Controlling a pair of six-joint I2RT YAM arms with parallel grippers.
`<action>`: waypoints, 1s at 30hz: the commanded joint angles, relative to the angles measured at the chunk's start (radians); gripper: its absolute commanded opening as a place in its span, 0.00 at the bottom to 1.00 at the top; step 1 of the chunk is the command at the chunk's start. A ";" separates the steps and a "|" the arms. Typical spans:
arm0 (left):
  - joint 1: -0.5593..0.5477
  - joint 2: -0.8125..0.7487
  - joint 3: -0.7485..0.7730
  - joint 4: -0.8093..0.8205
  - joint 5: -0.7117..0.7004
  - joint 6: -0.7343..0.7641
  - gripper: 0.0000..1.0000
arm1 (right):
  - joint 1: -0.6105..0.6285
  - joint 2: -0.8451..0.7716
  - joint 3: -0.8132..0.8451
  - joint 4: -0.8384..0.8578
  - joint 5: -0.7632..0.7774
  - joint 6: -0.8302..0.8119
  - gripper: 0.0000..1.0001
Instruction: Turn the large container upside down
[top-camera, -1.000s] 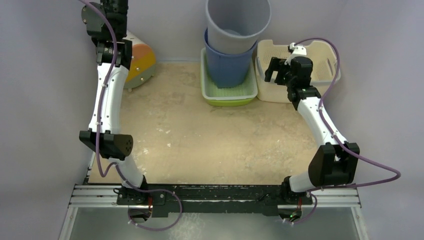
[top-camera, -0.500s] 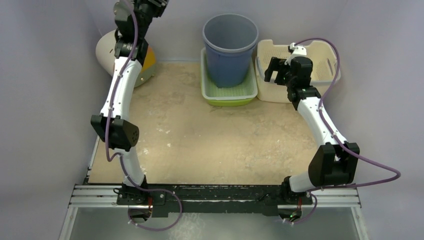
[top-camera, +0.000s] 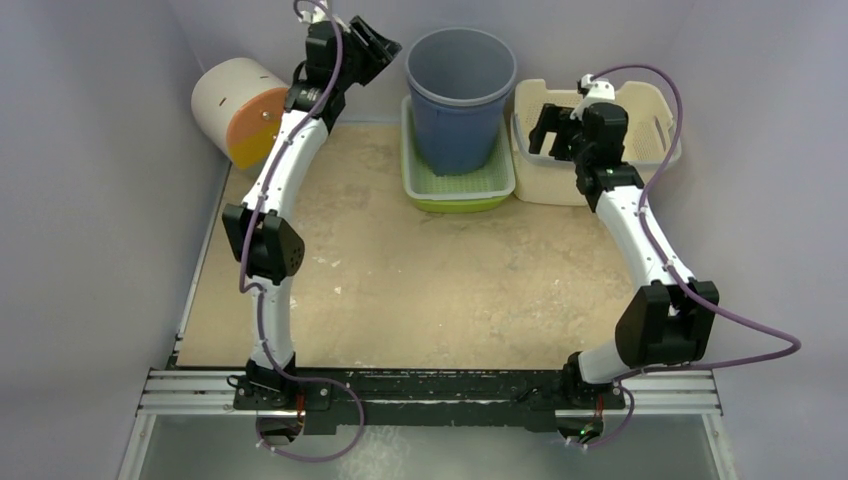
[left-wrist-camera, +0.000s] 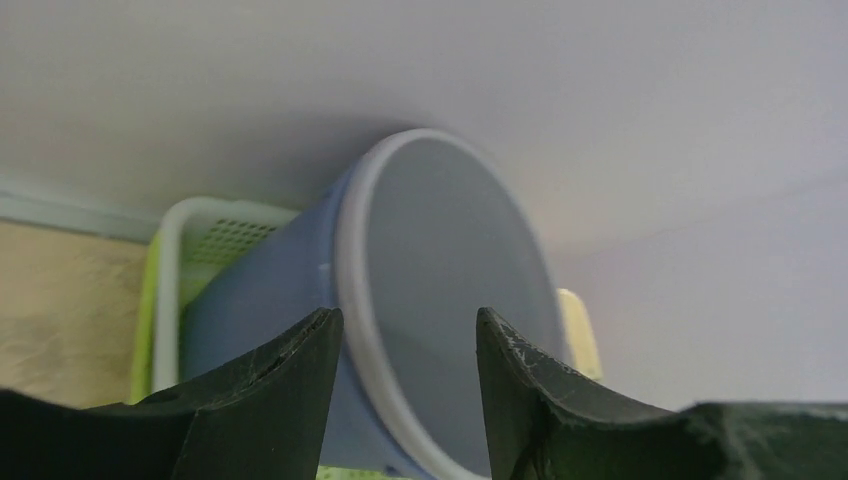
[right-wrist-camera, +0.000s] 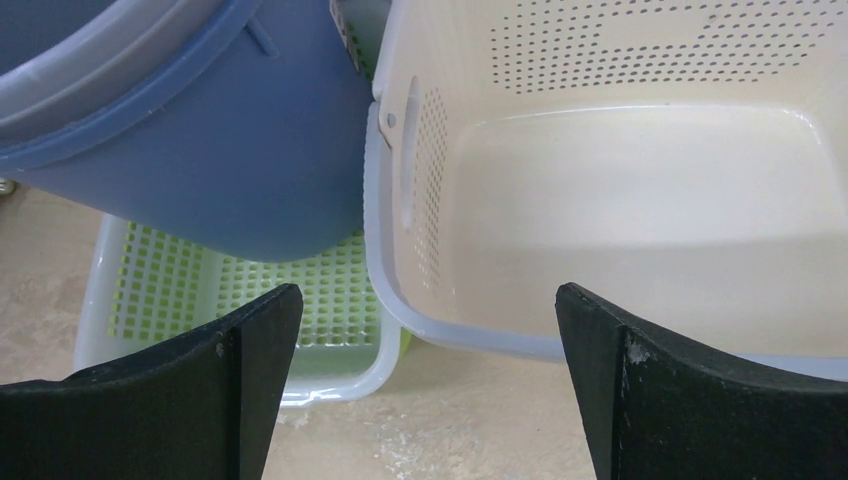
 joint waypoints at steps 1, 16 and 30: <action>-0.009 0.020 -0.002 -0.095 -0.136 0.103 0.50 | 0.001 0.004 0.072 0.003 -0.026 -0.013 1.00; -0.071 0.053 0.035 -0.046 -0.334 0.161 0.48 | 0.001 0.044 0.110 -0.009 -0.062 -0.018 1.00; -0.096 0.063 0.055 0.034 -0.234 0.055 0.47 | 0.001 0.051 0.109 -0.009 -0.072 -0.027 1.00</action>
